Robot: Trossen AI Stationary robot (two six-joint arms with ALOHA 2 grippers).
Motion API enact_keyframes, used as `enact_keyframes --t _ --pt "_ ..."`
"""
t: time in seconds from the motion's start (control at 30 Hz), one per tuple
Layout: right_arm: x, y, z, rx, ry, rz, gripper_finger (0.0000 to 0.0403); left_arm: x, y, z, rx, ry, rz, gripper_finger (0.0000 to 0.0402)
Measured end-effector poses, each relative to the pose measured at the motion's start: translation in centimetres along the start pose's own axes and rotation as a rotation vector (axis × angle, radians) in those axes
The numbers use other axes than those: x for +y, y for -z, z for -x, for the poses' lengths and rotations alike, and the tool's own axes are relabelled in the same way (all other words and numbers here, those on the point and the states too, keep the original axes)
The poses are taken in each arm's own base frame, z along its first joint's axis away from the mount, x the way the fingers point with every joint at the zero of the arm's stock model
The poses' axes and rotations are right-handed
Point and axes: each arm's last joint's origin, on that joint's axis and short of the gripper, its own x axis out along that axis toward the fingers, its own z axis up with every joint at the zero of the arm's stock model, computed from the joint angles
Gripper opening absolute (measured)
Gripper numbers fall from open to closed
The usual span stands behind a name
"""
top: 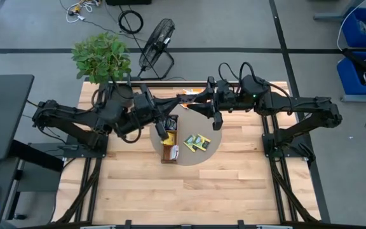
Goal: Pick & Place Tea
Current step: Put the violet tea bag into the top section of the wooden organizer
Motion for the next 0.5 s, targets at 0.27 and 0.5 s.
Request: enact_keyframes --t 0.27,0.5 --pt "0.04 0.03 0.00 0.005 -0.017 0.001 0.0031 0.02 -0.14 0.00 -0.013 -0.003 -0.011 0.0001" --pt "0.04 0.02 0.02 0.005 -0.016 0.003 0.0008 0.02 -0.14 0.00 -0.012 -0.003 -0.014 0.0001"
